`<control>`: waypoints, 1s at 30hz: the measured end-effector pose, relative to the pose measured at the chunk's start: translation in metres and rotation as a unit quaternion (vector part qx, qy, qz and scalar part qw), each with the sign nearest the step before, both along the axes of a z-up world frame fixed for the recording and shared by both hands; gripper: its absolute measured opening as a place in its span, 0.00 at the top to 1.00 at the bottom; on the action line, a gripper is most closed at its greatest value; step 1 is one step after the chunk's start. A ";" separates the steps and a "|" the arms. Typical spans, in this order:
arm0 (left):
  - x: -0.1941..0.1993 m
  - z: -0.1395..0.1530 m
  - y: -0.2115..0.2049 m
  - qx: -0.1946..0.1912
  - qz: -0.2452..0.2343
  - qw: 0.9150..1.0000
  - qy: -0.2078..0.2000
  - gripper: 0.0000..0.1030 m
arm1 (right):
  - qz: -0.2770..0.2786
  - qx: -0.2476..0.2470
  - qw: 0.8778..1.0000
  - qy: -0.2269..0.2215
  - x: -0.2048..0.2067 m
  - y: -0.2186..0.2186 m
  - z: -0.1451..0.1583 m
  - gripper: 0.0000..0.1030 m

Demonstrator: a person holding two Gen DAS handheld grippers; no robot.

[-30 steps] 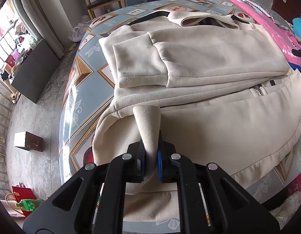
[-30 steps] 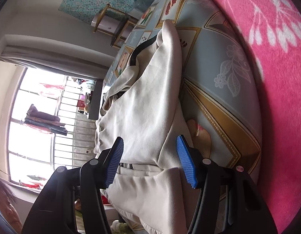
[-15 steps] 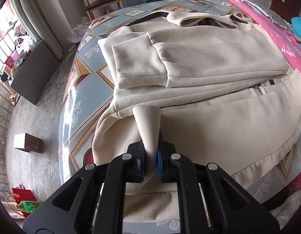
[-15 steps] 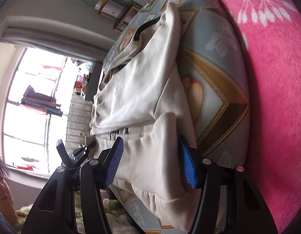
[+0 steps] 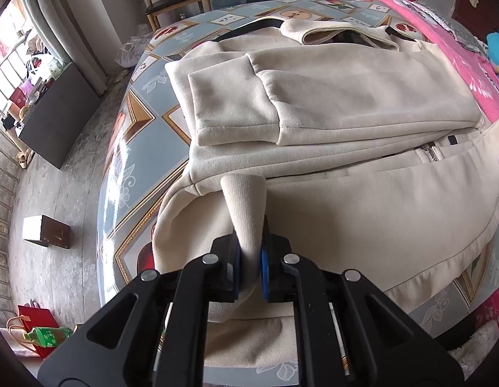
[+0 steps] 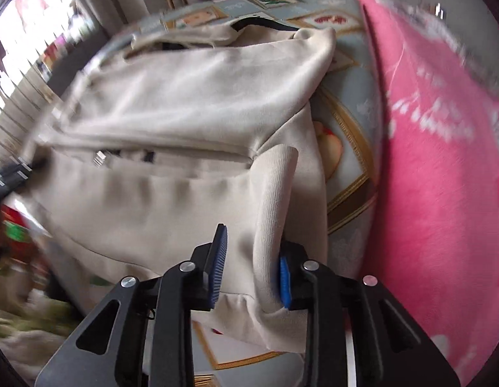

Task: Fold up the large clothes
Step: 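Close the right tool on the jacket hem edge beside the left tool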

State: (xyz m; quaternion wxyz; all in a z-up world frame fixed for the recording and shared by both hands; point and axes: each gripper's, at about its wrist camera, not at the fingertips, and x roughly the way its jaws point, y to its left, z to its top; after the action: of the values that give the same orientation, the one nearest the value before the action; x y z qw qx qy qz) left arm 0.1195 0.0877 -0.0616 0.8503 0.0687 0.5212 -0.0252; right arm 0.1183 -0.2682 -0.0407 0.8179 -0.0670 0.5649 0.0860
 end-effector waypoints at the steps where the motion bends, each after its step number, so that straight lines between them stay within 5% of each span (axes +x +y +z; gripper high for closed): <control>1: 0.000 0.000 -0.001 0.003 -0.001 1.000 -0.001 0.91 | 0.004 -0.034 0.999 -0.008 -0.003 0.008 -0.003 0.78; 5: -0.001 0.000 -0.004 0.013 -0.003 1.000 -0.003 0.91 | 0.002 -0.103 0.994 -0.034 -0.008 0.028 -0.005 0.87; 30: -0.001 0.001 -0.004 0.012 -0.003 1.000 -0.002 0.91 | -0.051 -0.105 0.992 -0.056 -0.005 0.028 -0.014 0.88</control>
State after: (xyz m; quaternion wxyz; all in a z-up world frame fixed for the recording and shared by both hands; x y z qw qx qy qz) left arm 0.1180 0.0838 -0.0605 0.8505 0.0810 0.5193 -0.0215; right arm 0.1136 -0.2405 -0.0550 0.8398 -0.1281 0.5272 -0.0196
